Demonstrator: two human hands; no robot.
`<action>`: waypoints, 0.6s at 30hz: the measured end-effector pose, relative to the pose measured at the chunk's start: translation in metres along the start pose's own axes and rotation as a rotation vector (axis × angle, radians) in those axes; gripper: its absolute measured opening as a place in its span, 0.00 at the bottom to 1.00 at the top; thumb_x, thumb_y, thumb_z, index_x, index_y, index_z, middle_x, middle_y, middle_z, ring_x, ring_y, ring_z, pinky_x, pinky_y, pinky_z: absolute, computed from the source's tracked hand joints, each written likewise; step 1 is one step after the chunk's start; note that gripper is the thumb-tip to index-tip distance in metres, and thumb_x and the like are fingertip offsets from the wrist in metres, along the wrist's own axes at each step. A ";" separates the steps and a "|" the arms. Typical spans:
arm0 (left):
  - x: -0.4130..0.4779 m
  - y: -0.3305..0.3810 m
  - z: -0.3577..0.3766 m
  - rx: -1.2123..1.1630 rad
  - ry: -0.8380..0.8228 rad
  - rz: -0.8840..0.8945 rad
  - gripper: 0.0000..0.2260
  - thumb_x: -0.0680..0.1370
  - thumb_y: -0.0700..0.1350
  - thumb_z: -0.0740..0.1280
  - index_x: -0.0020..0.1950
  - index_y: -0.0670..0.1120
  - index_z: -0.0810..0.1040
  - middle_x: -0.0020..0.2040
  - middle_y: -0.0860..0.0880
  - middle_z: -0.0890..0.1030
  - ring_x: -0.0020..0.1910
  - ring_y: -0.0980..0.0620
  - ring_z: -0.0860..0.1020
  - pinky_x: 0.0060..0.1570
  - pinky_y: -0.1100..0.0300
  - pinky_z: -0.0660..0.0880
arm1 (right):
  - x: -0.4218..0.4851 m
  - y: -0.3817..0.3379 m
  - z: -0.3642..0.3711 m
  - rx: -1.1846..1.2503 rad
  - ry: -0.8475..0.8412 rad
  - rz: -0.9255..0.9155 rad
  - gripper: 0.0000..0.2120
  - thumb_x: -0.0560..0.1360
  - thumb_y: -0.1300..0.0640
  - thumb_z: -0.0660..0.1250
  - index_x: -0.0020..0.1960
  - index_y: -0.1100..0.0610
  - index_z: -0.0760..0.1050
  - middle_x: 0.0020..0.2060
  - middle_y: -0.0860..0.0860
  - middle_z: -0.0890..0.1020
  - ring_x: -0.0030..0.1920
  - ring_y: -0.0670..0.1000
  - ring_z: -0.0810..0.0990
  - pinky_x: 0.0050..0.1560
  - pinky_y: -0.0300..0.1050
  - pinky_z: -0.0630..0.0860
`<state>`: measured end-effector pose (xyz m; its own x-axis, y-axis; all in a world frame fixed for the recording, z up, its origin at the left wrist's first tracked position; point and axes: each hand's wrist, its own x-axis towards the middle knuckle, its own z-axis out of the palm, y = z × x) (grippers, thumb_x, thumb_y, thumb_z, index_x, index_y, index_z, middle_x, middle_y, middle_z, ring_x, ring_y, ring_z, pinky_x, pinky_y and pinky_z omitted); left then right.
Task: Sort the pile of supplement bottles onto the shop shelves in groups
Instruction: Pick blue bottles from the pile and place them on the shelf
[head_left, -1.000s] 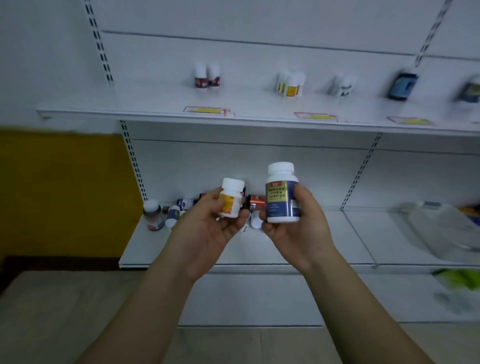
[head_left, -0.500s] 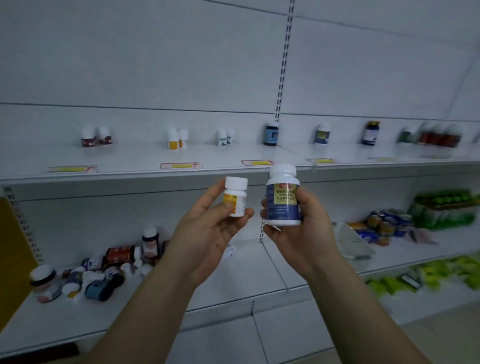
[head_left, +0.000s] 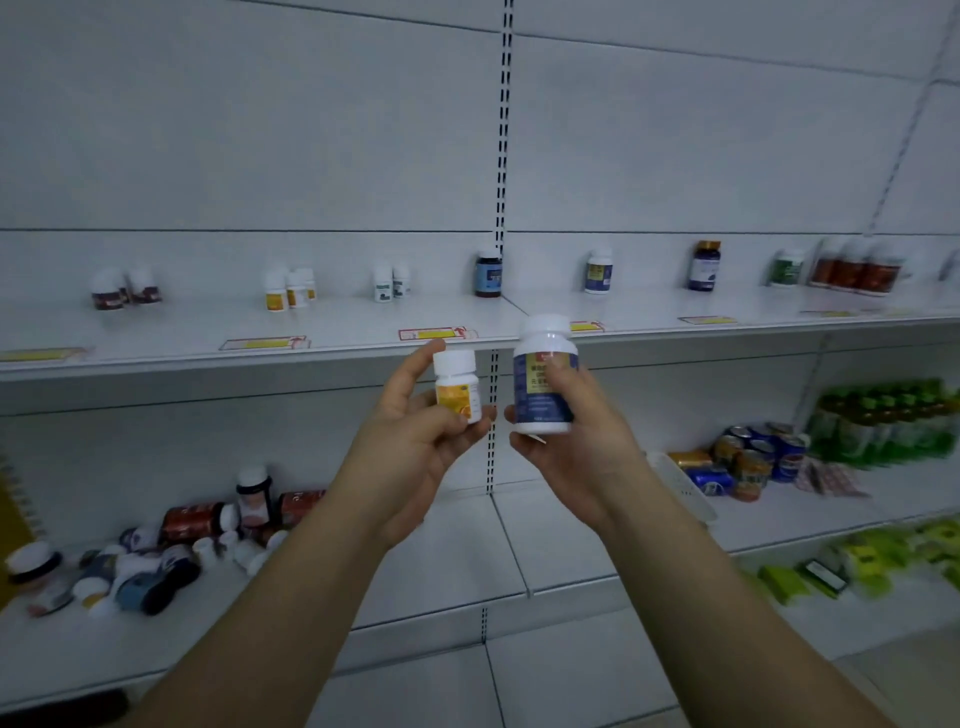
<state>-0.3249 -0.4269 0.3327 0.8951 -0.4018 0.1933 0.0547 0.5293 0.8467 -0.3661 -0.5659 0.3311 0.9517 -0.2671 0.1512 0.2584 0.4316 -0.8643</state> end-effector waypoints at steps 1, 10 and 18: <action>0.004 0.003 -0.004 0.016 0.012 0.006 0.27 0.75 0.25 0.59 0.63 0.53 0.73 0.46 0.43 0.80 0.46 0.43 0.82 0.43 0.59 0.81 | 0.007 0.001 0.004 -0.022 -0.024 -0.010 0.21 0.66 0.48 0.68 0.57 0.54 0.74 0.47 0.57 0.77 0.43 0.53 0.76 0.41 0.45 0.75; 0.062 0.061 -0.083 0.435 0.141 0.083 0.21 0.76 0.29 0.61 0.56 0.54 0.74 0.54 0.43 0.76 0.51 0.43 0.78 0.52 0.54 0.79 | 0.106 0.025 0.061 -0.199 -0.142 0.015 0.07 0.77 0.59 0.65 0.55 0.55 0.74 0.47 0.55 0.80 0.45 0.55 0.79 0.48 0.55 0.79; 0.157 0.117 -0.165 1.092 0.272 0.122 0.20 0.72 0.35 0.71 0.59 0.50 0.70 0.46 0.52 0.74 0.39 0.52 0.75 0.39 0.59 0.73 | 0.216 0.053 0.117 -0.590 -0.213 -0.084 0.11 0.72 0.58 0.70 0.52 0.50 0.73 0.50 0.50 0.80 0.52 0.52 0.80 0.59 0.54 0.77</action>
<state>-0.1047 -0.3053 0.3804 0.9417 -0.1460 0.3032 -0.3364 -0.4352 0.8351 -0.1275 -0.5005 0.3742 0.9599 -0.0757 0.2700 0.2570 -0.1475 -0.9551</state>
